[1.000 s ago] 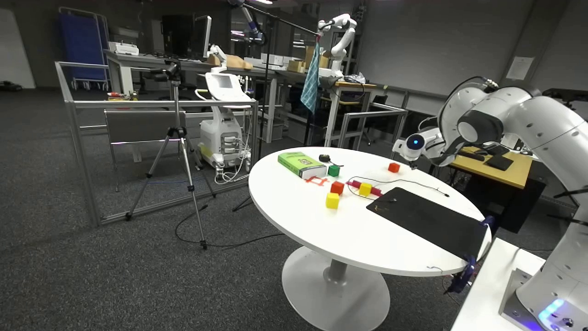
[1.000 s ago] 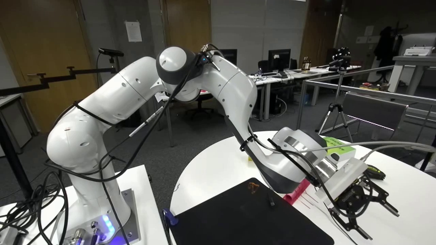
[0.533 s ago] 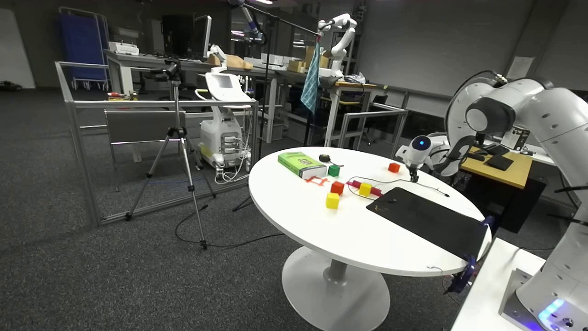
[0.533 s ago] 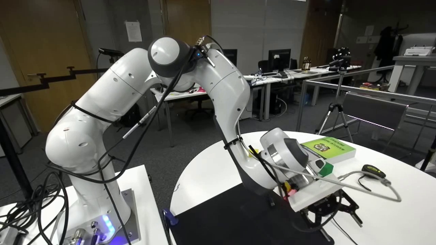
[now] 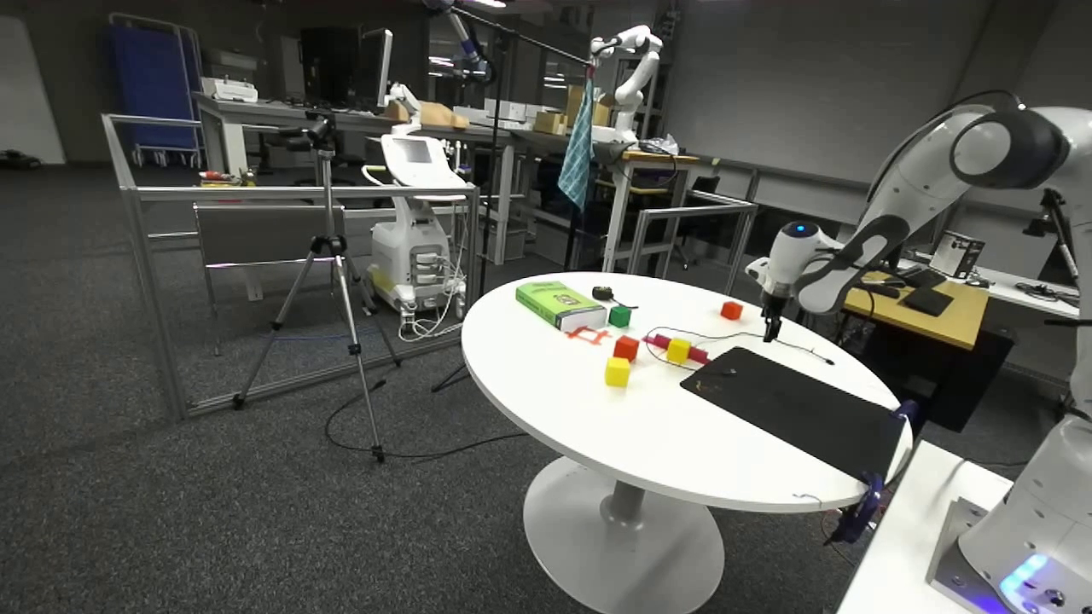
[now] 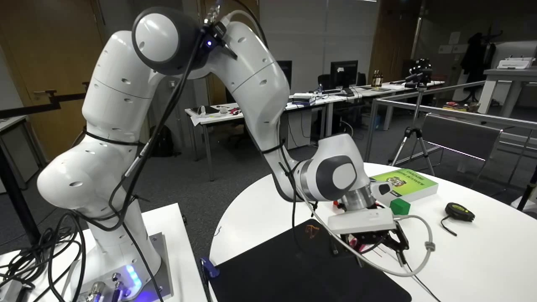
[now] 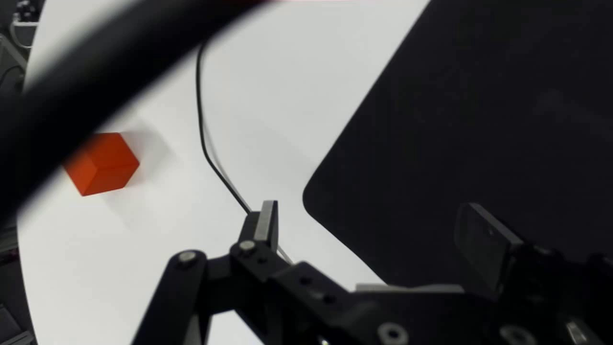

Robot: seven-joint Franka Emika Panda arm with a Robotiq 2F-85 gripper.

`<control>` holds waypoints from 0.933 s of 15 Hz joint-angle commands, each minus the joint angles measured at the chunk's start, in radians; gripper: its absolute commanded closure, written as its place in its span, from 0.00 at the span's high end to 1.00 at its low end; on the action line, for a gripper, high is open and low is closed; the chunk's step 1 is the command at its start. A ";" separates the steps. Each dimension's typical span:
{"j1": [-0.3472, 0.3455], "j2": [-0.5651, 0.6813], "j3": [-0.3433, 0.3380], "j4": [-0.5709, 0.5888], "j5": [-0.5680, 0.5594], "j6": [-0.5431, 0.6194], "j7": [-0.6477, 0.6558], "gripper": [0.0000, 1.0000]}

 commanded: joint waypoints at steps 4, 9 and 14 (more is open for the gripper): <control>-0.124 -0.196 0.202 0.032 0.566 -0.410 -0.262 1.00; -0.051 -0.248 0.140 0.112 0.700 -0.622 -0.225 1.00; 0.010 -0.242 0.110 0.108 0.676 -0.614 -0.184 1.00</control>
